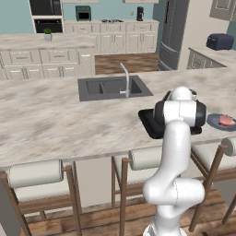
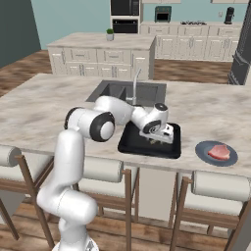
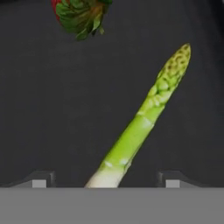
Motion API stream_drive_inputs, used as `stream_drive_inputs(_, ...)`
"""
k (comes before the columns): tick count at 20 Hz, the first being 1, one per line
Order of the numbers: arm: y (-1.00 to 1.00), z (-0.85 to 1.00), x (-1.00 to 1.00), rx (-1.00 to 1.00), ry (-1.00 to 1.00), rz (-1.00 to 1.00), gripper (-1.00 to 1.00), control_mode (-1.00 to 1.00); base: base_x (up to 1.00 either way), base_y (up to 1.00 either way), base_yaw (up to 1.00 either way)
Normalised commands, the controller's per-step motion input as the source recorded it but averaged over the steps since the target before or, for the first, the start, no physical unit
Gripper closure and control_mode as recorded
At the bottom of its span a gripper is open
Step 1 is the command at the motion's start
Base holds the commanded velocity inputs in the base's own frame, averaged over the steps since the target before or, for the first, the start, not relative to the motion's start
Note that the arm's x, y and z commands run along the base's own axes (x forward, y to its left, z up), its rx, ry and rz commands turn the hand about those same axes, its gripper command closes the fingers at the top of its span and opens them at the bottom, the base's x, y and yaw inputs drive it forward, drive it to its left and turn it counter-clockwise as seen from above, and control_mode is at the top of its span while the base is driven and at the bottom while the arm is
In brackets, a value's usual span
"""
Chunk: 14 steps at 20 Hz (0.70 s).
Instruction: Create a steak meal by picking up the steak and asparagus from the tray and placing them on the plate. Leave the strawberry on the tray.
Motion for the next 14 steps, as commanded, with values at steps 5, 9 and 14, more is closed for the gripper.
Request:
stream_drive_inputs(5, -0.01, -0.36, 0.26, 0.02, 0.0, 0.06, 1.0, -1.0, 0.0, 0.0, 0.0)
stream_drive_inputs(9, 0.0, -0.03, 0.01, 0.0, 0.0, 0.01, 1.0, -1.0, 0.0, 0.0, 0.0)
stream_drive_inputs(14, 0.34, 0.04, -0.01, -0.01, 0.03, 0.0, 1.0, -1.0, 0.0, 0.0, 0.0)
